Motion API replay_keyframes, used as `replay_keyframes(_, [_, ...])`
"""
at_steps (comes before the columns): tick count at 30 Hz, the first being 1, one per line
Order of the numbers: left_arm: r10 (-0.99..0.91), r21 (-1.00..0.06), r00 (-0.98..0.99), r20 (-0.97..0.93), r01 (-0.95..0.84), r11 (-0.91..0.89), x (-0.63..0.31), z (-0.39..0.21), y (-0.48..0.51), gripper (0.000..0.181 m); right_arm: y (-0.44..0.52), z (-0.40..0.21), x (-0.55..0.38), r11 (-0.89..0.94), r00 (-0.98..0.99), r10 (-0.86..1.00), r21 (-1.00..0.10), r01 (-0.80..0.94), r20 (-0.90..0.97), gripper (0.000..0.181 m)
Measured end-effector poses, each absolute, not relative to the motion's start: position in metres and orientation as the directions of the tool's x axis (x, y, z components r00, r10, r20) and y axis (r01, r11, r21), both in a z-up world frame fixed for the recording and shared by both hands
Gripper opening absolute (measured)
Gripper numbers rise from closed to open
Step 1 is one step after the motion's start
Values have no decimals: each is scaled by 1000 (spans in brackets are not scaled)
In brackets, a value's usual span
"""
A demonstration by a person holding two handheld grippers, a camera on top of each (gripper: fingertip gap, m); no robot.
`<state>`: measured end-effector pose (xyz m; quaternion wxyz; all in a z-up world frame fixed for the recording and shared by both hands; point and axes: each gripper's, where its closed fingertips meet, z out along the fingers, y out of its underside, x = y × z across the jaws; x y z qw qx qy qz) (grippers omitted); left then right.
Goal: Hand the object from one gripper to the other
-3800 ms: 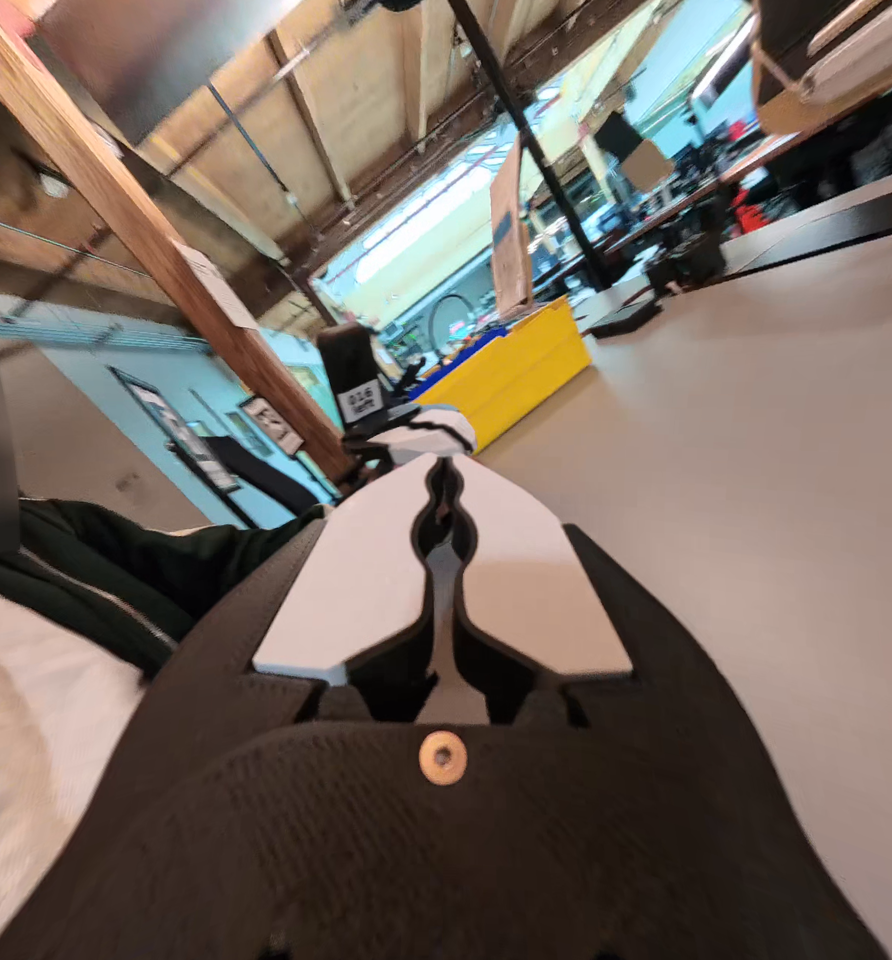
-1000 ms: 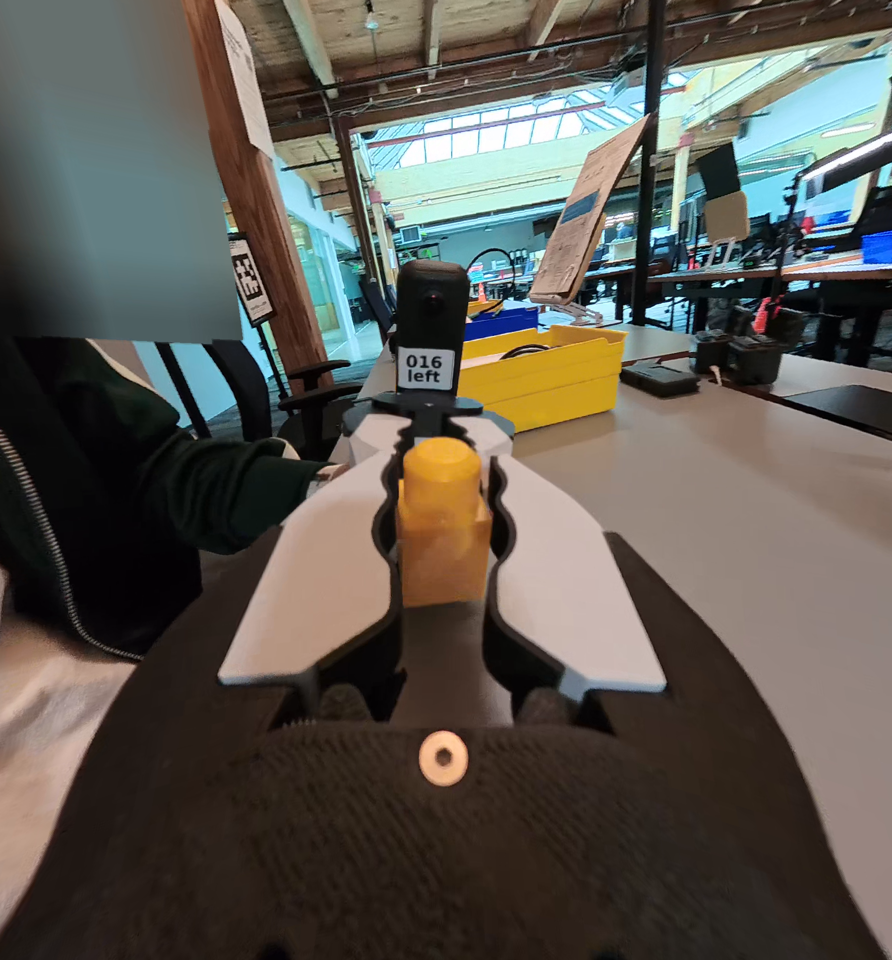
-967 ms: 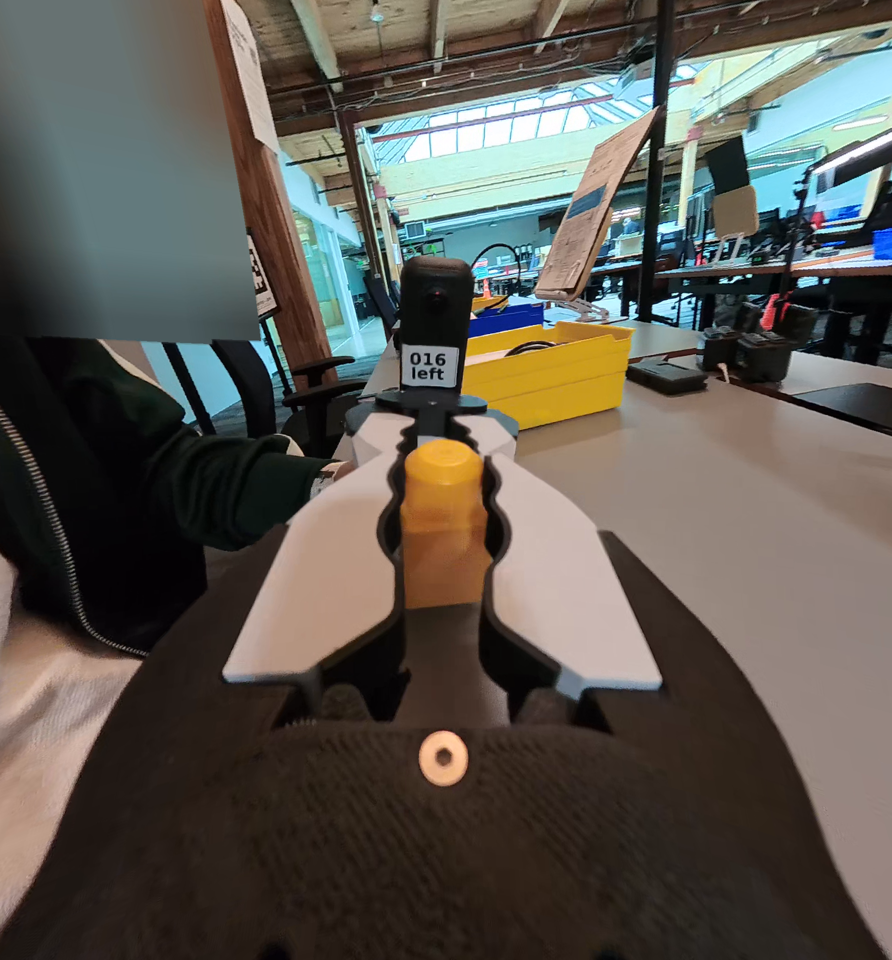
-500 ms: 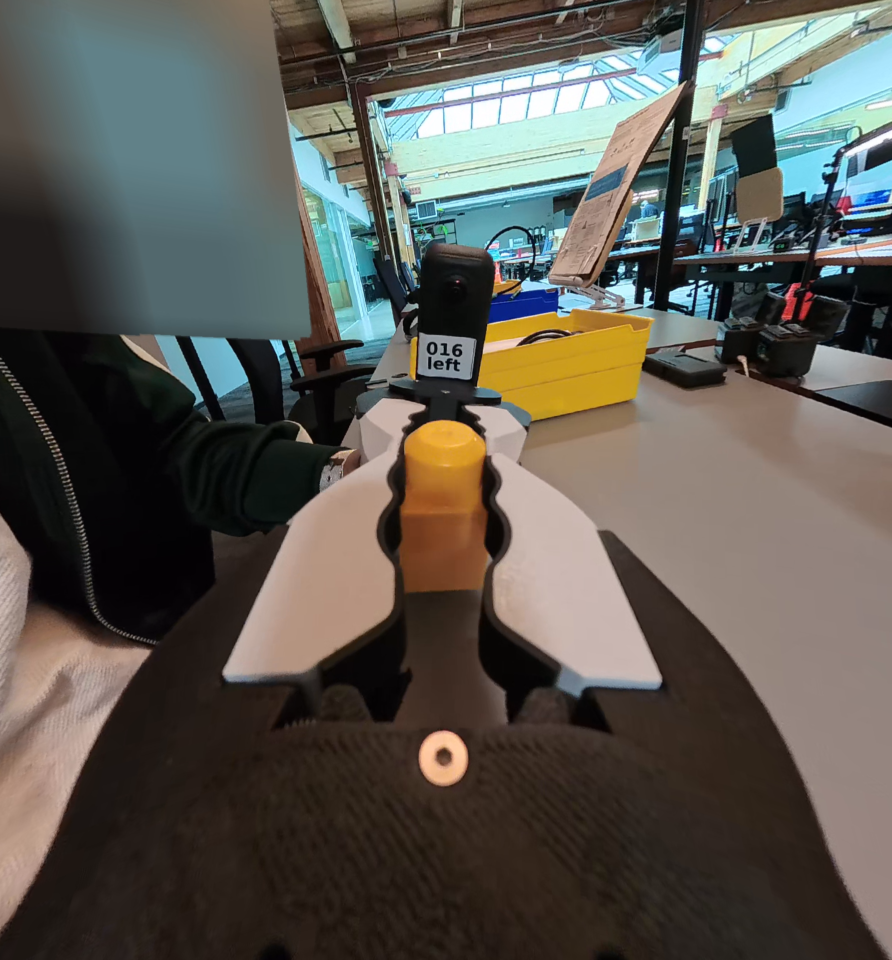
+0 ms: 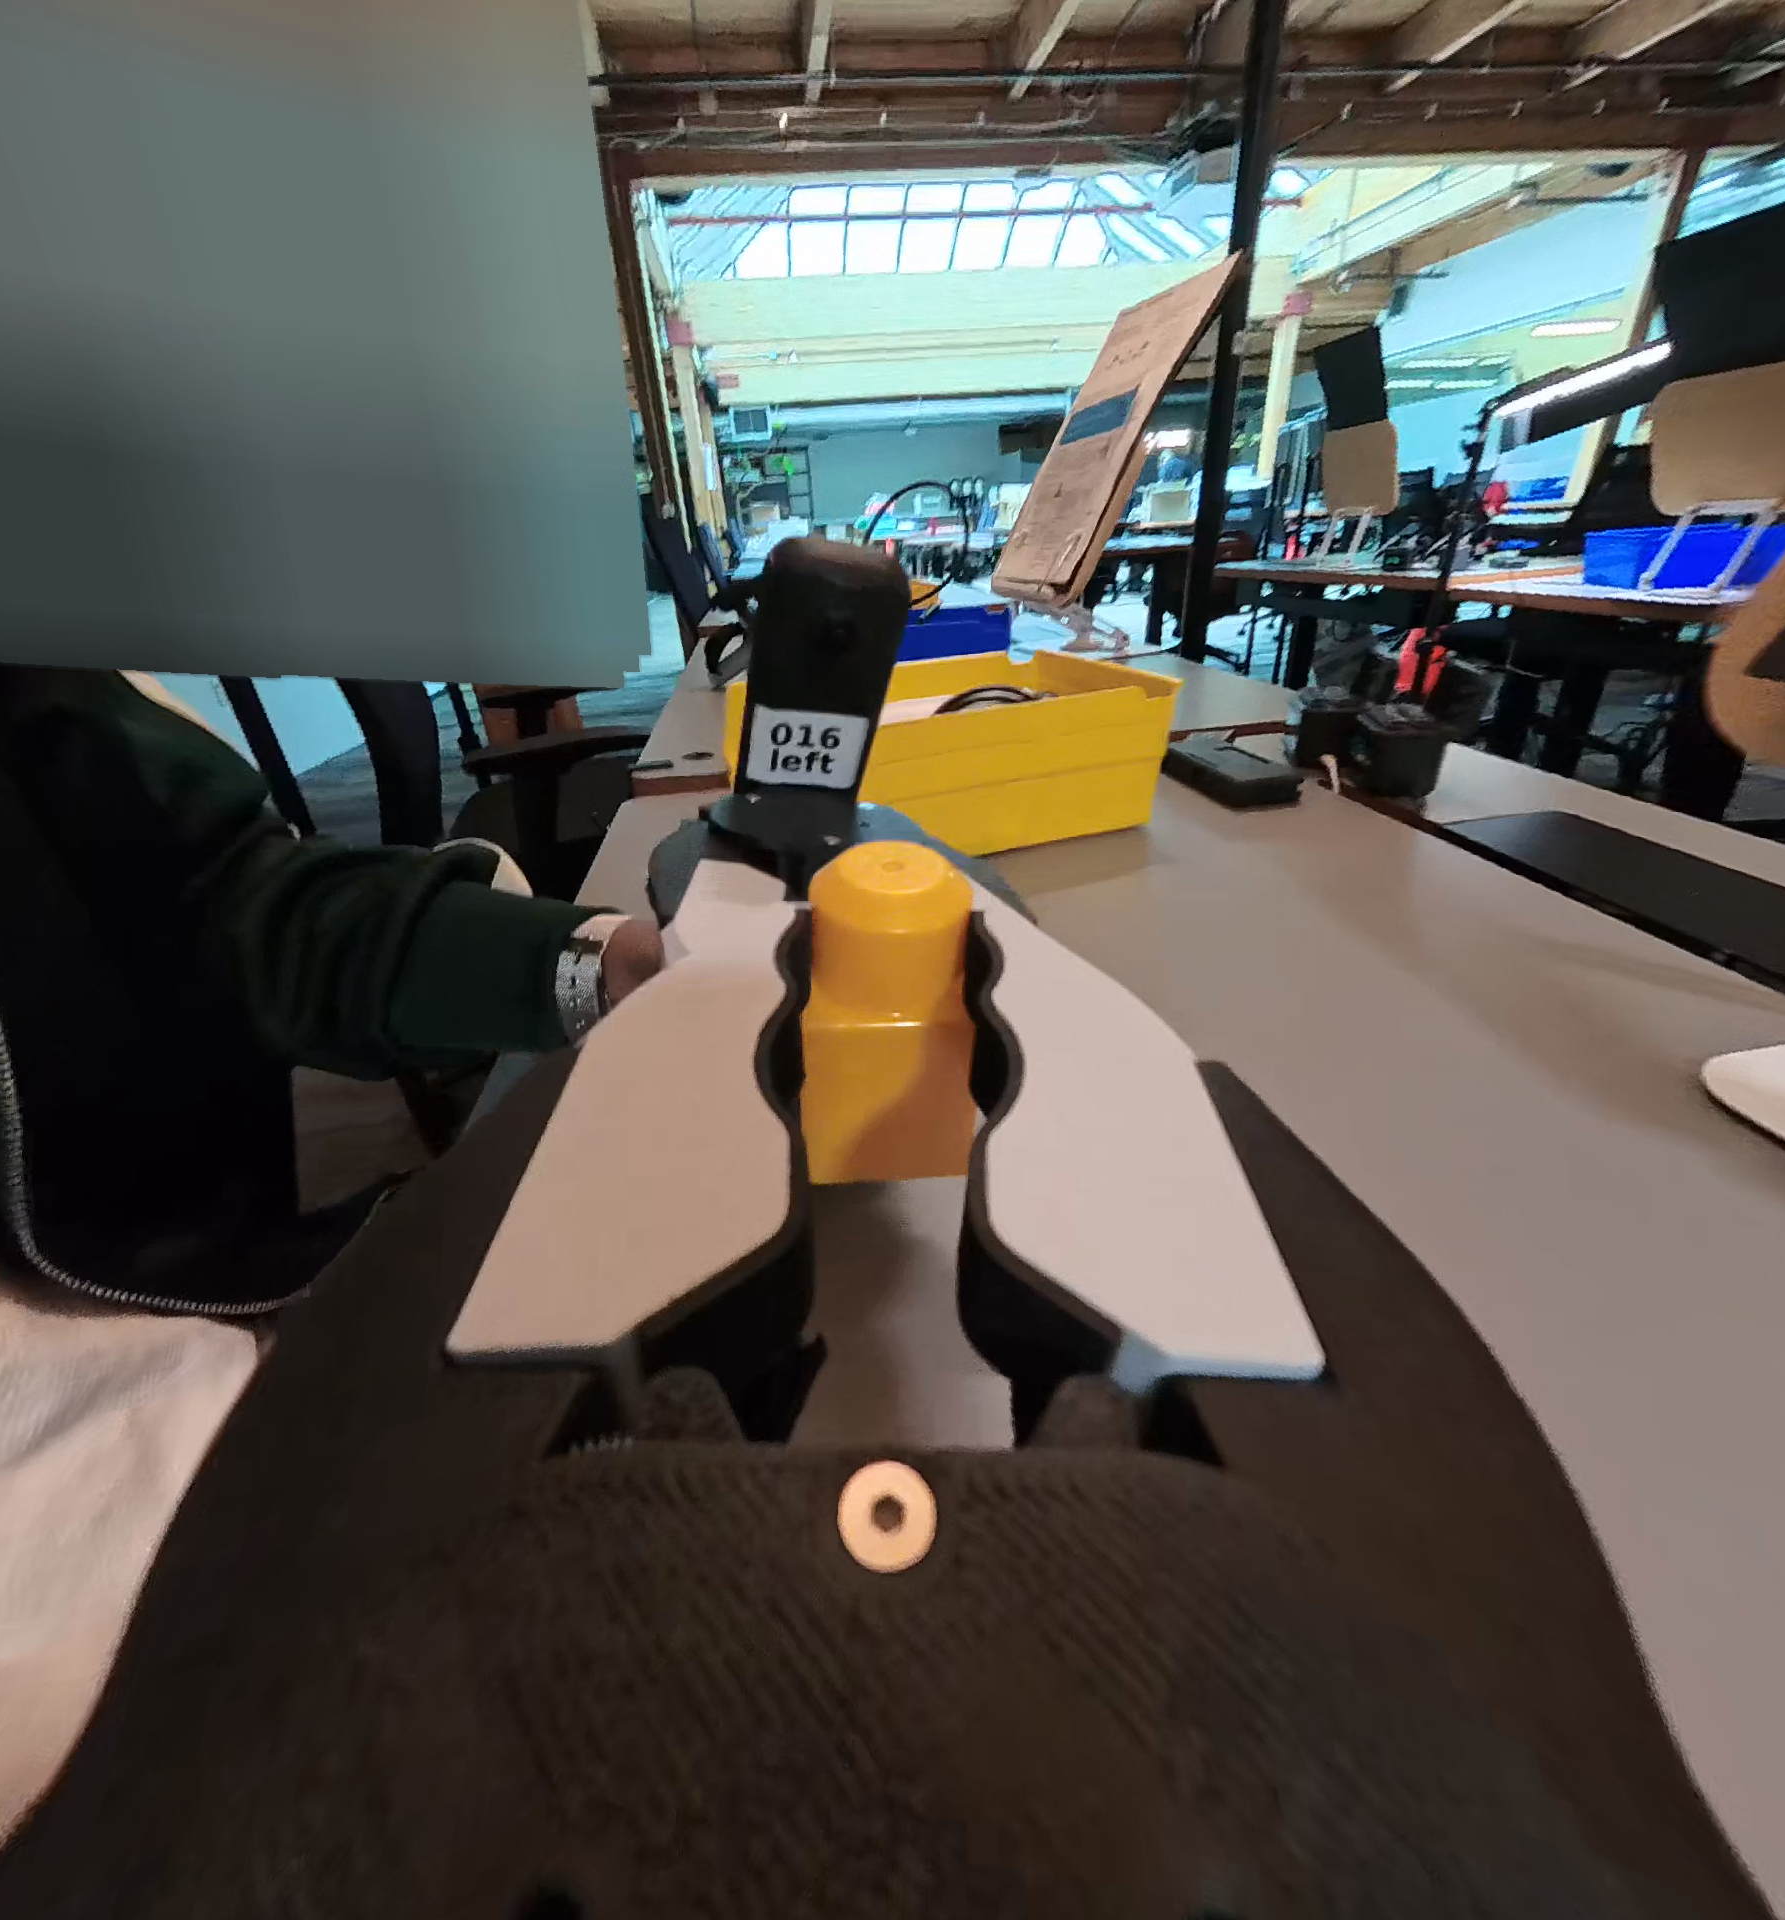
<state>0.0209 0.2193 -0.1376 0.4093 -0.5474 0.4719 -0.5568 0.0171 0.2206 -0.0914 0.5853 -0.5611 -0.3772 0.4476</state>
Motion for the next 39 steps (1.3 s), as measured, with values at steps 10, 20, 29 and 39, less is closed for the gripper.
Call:
replay_keyframes(10, [-971, -975, -118, 207, -108, -195, 29, -144, 205, 66, 214, -104, -3, -50, 292, 955, -999, -18, -54, 28])
replay_keyframes(20, [-965, -976, -157, 209, -100, -196, 26, -142, 201, 37, 216, -103, -3, -61, 311, 948, -998, -33, -68, 28])
replay_keyframes(29, [-961, -973, -154, 229, -43, -225, 22, -133, 206, 37, 230, -85, 14, -74, 363, 920, -974, -212, -149, 69])
replay_keyframes(39, [-955, -969, -167, 247, -11, -248, 19, -127, 207, 37, 234, -82, 22, -116, 344, 916, -957, -264, -207, 66])
